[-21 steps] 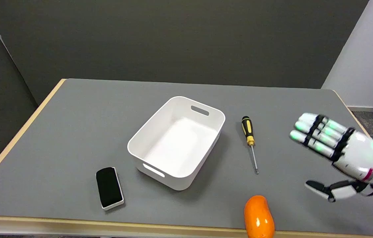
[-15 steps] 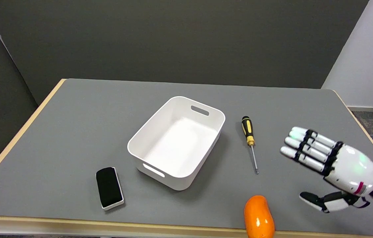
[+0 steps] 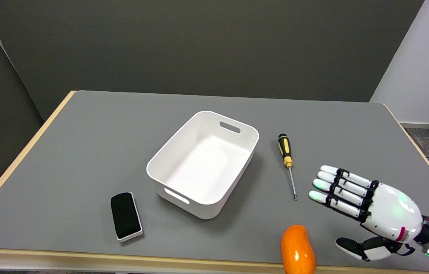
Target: Pick up mango.
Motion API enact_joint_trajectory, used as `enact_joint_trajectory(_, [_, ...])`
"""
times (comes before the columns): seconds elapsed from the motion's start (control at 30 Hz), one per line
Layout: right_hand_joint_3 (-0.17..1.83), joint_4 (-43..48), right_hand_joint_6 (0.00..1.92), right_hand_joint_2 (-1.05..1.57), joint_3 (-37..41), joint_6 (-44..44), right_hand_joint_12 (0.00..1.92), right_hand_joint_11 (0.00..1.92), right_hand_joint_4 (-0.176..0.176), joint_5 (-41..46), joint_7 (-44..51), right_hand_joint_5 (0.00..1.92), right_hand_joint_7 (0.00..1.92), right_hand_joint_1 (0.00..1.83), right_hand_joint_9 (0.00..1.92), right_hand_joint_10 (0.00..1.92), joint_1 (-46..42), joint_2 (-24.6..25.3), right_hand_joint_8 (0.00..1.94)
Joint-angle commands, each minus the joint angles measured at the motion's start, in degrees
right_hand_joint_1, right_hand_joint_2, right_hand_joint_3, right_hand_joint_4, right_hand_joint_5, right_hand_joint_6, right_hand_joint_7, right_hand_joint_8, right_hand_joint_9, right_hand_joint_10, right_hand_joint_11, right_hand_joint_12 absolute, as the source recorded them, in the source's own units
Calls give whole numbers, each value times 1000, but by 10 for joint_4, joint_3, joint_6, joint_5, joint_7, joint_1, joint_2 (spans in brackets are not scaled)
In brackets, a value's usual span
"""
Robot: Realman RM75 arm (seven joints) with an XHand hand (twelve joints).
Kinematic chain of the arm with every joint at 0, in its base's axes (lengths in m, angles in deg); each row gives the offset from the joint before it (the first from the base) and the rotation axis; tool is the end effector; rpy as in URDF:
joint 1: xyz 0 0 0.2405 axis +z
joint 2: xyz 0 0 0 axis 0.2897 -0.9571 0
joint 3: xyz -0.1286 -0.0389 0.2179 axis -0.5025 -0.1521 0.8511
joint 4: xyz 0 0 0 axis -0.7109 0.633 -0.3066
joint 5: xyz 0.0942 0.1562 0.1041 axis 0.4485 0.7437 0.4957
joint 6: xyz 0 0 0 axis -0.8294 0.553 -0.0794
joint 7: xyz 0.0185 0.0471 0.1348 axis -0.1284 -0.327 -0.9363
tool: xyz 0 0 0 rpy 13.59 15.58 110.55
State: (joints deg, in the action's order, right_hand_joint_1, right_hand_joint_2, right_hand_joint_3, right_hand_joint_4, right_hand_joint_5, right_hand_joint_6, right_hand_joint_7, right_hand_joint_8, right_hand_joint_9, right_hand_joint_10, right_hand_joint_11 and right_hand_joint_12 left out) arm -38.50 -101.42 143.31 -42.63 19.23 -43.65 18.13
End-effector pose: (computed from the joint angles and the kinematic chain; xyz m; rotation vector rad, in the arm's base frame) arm -0.2782 -0.1079 0.4484 2.2722 0.4839 -0.0088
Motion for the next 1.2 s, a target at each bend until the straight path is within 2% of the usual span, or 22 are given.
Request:
enact_joint_trajectory(0.03, [861,42,-1,520,-22,-48,237,-1,7,-69,-19,-1,-1,745,-1,12,-8,1,-1])
enact_joint_trajectory(0.3, [860,54,-1,530,-30,-74,169,-1,6,-73,-37,-1,-1,789,-1,-1,-25,-6,-1])
enact_joint_trajectory(0.77, [858,99,-1,529,-35,-83,171,-1,-6,-67,-49,-1,-1,790,-1,-1,-47,-9,-1])
enact_joint_trajectory(1.2, [885,118,-1,543,-51,-100,206,-1,-32,-34,-53,-1,-1,757,-1,4,-44,8,-1])
